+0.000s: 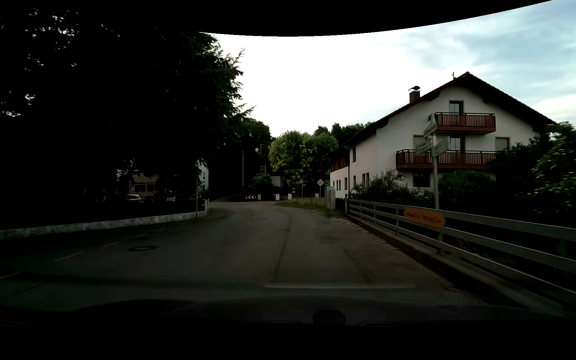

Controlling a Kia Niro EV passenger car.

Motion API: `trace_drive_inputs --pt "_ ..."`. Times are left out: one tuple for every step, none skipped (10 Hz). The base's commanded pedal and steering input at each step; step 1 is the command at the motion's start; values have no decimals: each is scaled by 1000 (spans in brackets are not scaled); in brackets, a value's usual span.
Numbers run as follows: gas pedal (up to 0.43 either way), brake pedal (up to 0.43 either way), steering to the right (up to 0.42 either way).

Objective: Follow the waypoints while adhering to traffic rules and regulations

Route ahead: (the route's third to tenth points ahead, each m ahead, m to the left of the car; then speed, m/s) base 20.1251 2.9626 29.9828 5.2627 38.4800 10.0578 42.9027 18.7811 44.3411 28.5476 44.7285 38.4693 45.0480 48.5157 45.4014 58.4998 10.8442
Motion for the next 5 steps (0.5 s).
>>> trace_drive_inputs --pt "0 110 1" --pt "0 110 0" --pt "0 110 -4" --pt "0 110 -8" --pt "0 91 -12"
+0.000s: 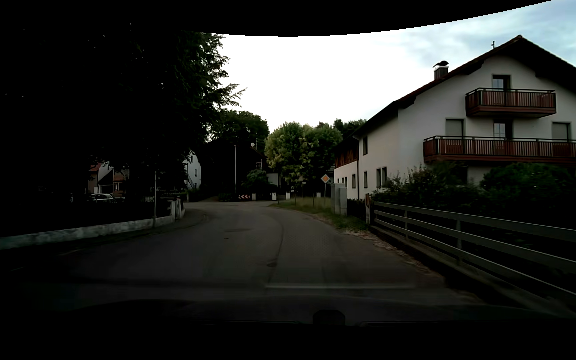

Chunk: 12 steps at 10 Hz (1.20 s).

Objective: Follow the waypoints while adhering to traffic rules and regulations

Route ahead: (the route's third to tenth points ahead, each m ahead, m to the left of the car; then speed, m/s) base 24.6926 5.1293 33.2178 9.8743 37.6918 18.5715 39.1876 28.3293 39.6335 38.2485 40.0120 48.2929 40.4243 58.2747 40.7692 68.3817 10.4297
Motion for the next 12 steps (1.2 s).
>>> trace_drive_inputs --pt "0 61 -17" --pt "0 30 -19" --pt "0 18 -21" --pt "0 6 -34" --pt "0 12 -49" --pt "0 6 -56" --pt "0 6 -56" --pt "0 12 -51" --pt "0 18 -44" --pt "0 24 -36" --pt "0 24 -36" --pt "0 24 -42"
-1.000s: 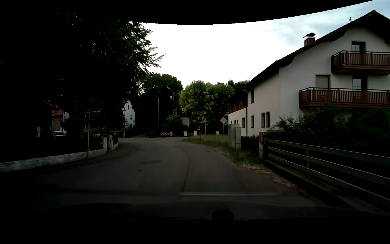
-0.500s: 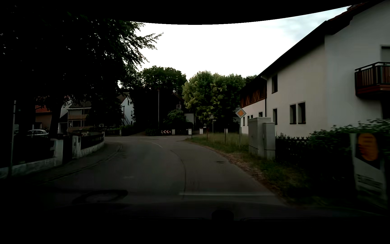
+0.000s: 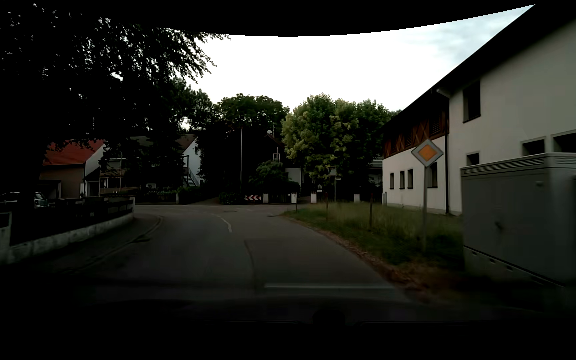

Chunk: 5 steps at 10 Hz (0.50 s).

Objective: Follow the waypoints while adhering to traffic rules and regulations

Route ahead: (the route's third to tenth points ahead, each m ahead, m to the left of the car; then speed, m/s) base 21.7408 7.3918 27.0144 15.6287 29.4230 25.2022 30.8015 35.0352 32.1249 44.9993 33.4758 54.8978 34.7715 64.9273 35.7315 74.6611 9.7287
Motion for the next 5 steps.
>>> trace_drive_inputs --pt "0 24 -53" --pt "0 24 -67" --pt "0 24 -83" --pt "0 24 -94" --pt "0 24 -98"
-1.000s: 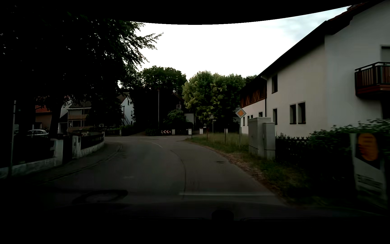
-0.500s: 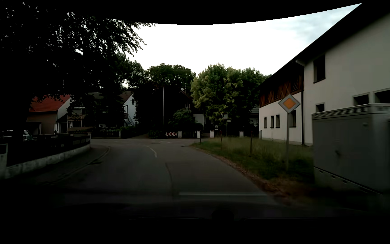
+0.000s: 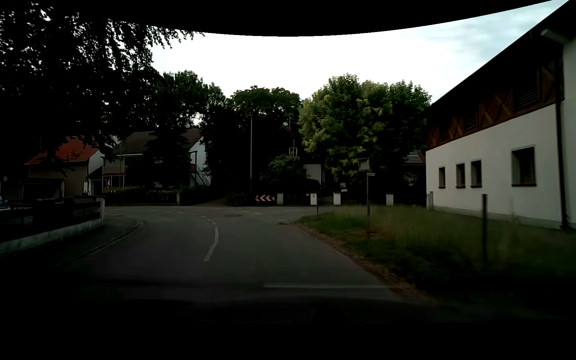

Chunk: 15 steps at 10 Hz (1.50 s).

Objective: Follow the waypoints while adhering to traffic rules and regulations

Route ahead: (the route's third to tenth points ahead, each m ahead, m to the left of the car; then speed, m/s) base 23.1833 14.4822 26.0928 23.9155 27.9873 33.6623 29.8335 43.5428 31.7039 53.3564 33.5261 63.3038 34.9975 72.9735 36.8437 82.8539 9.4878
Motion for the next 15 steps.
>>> trace_drive_inputs --pt "0 18 -99" --pt "0 24 -99" --pt "0 30 -99" --pt "0 37 -99" --pt "0 49 -100" --pt "0 55 -105" --pt "0 55 -109" --pt "0 61 -113" --pt "0 73 -118" --pt "0 79 -119" --pt "0 85 -121" --pt "0 85 -125" --pt "0 85 -130" --pt "0 49 -141" --pt "0 12 -150"
